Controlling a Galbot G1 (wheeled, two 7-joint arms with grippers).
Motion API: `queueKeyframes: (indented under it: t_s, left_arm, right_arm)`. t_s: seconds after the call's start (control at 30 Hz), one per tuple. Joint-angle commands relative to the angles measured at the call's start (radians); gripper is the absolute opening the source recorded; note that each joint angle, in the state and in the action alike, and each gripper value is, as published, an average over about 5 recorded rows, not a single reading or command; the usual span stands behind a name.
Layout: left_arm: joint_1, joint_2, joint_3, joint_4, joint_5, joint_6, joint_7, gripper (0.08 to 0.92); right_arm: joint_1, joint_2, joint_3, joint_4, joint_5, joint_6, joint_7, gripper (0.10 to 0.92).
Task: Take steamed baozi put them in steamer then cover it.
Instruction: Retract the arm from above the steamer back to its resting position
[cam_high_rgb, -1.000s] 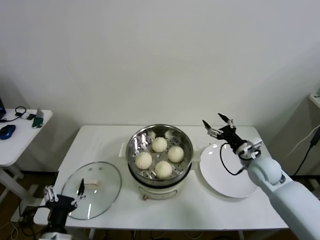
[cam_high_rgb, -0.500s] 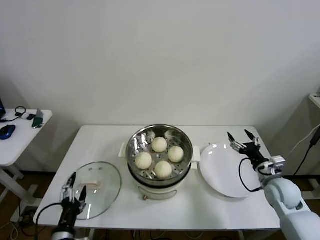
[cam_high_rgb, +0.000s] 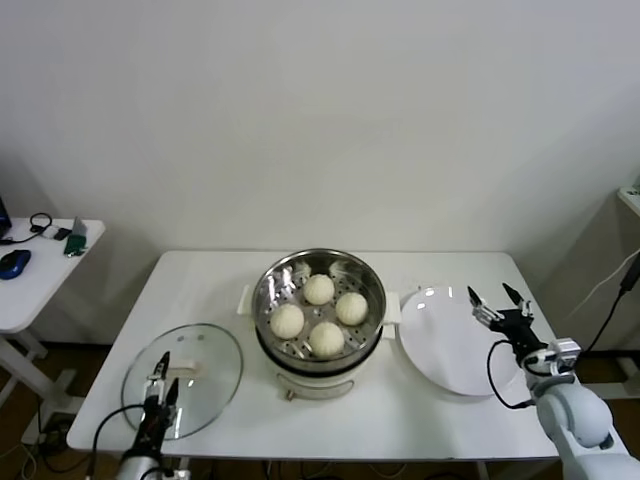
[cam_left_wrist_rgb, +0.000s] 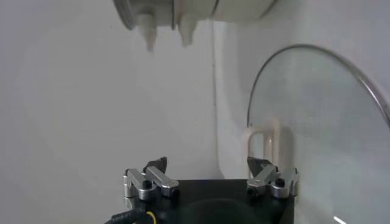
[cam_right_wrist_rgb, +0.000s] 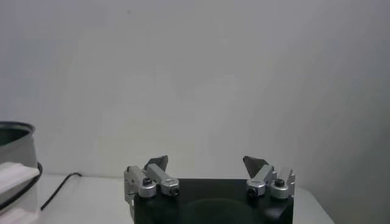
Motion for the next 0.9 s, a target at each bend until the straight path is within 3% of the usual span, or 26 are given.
queueKeyframes:
  t_s: [0.03, 0.9]
  left_arm:
    - [-0.125, 0.006, -0.007, 0.169, 0.045, -0.038, -0.023, 0.823]
    - [-0.227, 0.021, 0.002, 0.255, 0.005, -0.045, -0.04, 0.823]
  right_arm:
    - [-0.034, 0.026, 0.046, 0.004, -0.033, 0.007, -0.01, 0.823]
    - [-0.087, 0.072, 0.094, 0.012, -0.099, 0.039, -0.047, 0.823]
